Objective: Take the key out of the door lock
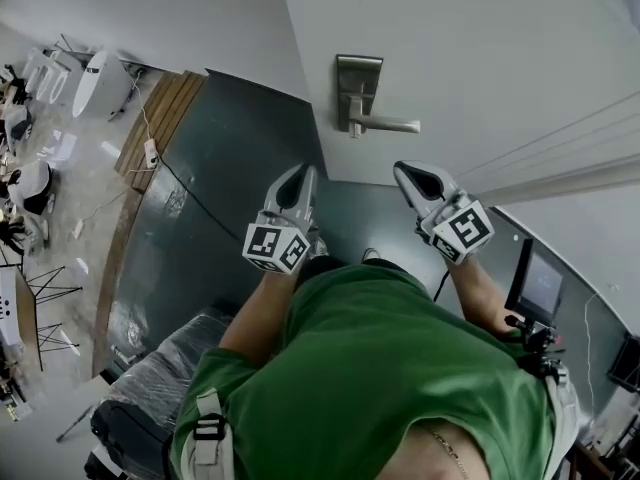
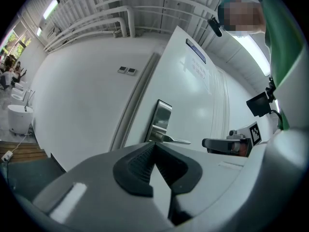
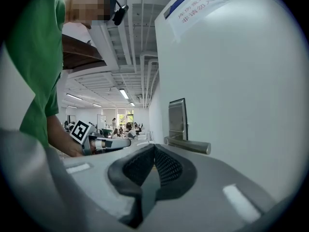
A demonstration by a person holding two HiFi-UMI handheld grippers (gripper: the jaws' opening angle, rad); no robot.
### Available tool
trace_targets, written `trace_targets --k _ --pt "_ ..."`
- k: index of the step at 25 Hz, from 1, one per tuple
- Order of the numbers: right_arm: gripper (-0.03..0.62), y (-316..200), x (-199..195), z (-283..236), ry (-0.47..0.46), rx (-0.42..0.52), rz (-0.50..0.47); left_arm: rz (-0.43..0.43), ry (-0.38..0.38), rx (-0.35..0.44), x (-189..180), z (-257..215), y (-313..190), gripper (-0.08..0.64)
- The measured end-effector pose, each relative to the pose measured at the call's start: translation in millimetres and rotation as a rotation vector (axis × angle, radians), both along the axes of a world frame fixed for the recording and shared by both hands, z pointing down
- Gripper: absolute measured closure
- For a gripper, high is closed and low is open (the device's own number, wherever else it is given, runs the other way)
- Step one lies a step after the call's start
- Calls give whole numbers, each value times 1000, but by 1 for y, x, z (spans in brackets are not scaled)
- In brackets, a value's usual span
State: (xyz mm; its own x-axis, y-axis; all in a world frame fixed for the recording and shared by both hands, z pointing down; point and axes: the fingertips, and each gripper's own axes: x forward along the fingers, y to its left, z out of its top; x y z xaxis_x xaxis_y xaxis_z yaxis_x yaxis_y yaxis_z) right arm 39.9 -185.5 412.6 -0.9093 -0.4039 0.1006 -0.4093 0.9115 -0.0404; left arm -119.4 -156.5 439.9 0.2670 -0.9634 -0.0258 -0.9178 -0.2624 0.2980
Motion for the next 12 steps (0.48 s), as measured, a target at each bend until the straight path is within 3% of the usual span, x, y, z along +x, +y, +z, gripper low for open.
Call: trace_targets --k 12 --pt "589 -13 -48 50 -48 -150 173 169 -63 1 -54 19 -41 557"
